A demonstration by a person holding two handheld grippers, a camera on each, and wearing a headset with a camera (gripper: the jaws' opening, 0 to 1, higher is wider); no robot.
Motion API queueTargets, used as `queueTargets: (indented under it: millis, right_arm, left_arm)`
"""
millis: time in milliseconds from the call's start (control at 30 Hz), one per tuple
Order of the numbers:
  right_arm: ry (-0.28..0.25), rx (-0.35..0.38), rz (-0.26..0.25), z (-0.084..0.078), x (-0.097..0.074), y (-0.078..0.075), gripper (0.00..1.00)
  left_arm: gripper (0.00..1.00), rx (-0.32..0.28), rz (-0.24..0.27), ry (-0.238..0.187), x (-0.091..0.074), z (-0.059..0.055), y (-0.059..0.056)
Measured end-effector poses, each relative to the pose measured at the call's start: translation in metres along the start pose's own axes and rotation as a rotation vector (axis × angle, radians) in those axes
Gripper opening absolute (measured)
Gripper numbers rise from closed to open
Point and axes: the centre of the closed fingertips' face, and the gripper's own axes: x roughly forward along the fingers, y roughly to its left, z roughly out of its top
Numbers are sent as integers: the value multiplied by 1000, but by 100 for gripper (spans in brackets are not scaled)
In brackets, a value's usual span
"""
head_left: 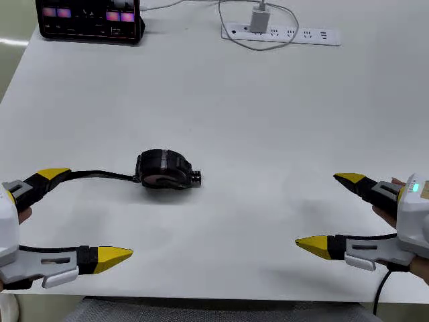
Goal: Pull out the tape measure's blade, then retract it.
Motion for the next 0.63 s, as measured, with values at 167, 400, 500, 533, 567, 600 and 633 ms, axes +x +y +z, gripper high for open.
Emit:
queueTargets:
  millis: [167,400,500,533,567,600,633]
  right_arm:
    - [11,4,0,-4,-1,0,82]
    - [13,4,2,-4,-1,0,81]
    - [15,4,3,-4,-1,0,81]
    - [15,3,3,-4,-1,0,81]
    - [15,2,2,-4,-1,0,81]
    - [15,3,3,-4,-1,0,81]
    - [16,2,3,-5,-1,0,81]
  left_arm:
    - [99,-8,-3,0,0,-1,-1]
    - [99,-8,-11,6,-1,-3,-2]
    - [99,-12,-13,5,-1,-3,-1]
    - [99,-14,-15,3,-1,-3,-2]
    - [99,-14,-14,3,-1,-2,-2]
    - [99,-11,-13,3,-1,-2,-2]
    - [99,-11,-16,4,-1,-2,-2]
